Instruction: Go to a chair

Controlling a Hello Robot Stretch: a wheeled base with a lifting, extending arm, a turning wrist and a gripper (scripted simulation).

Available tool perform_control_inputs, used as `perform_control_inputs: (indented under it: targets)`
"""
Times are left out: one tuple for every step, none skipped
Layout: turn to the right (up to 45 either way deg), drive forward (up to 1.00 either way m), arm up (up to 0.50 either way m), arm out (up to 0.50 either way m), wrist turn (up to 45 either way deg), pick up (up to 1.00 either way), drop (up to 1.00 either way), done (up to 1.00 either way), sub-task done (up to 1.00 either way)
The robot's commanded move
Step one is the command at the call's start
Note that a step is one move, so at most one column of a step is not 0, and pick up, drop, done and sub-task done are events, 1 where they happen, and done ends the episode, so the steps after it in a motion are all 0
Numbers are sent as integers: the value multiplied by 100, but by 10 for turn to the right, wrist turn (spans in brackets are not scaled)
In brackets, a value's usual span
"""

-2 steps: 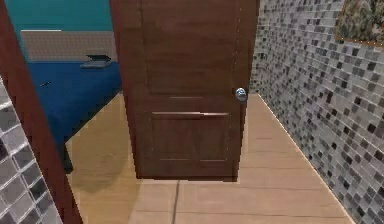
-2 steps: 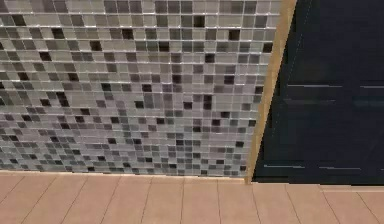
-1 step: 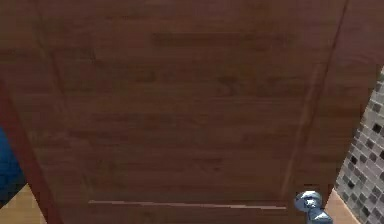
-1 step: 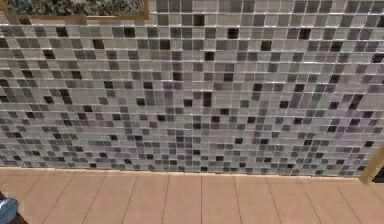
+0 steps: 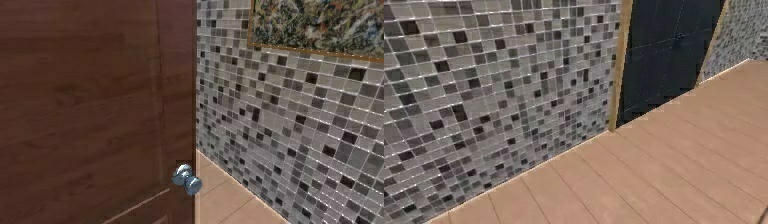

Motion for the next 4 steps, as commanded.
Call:
perform_control_inputs:
  targets:
    - [0, 5, 0, 0, 0, 0, 0, 0, 0]
    - [-450, 0, 0, 0, 0, 0, 0, 0, 0]
    - [-450, 0, 0, 0, 0, 0, 0, 0, 0]
    - [-300, 0, 0, 0, 0, 0, 0, 0, 0]
